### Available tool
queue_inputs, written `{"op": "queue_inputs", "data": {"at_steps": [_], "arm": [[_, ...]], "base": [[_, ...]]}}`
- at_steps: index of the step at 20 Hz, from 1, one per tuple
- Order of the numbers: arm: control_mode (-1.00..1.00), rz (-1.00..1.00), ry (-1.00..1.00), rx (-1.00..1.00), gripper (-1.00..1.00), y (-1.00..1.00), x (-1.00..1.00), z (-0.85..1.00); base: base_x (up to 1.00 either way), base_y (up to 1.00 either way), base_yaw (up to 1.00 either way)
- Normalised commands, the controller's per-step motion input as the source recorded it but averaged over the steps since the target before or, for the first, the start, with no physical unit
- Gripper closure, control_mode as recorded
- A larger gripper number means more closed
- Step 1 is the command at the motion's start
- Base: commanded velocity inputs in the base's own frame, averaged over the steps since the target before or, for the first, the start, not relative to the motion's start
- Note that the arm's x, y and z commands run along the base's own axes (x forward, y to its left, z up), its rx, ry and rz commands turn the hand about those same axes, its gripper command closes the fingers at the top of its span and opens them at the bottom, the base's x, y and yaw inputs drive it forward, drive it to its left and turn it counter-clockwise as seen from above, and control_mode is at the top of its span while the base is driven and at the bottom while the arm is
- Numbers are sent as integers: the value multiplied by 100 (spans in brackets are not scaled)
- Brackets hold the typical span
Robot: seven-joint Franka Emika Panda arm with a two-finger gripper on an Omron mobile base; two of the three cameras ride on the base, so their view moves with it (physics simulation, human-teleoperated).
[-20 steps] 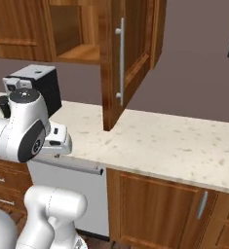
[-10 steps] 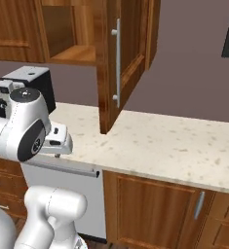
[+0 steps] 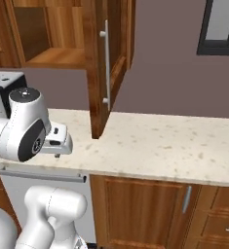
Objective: Open the cabinet. Pick the sponge and place it next to the sink. Then close the cabinet.
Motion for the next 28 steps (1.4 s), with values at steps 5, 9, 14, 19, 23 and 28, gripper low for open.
{"op": "queue_inputs", "data": {"at_steps": [5, 9, 14, 19, 23, 28], "arm": [[100, 0, 0, 0, -100, 0, 0, 0], [100, 0, 0, 0, -100, 0, 0, 0], [100, 0, 0, 0, -100, 0, 0, 0], [100, 0, 0, 0, -100, 0, 0, 0], [100, 0, 0, 0, -100, 0, 0, 0], [100, 0, 0, 0, -100, 0, 0, 0]], "base": [[0, 50, -3], [25, 40, 3], [35, 8, 2], [0, -32, 1], [0, -16, 2], [0, 0, 1]]}}
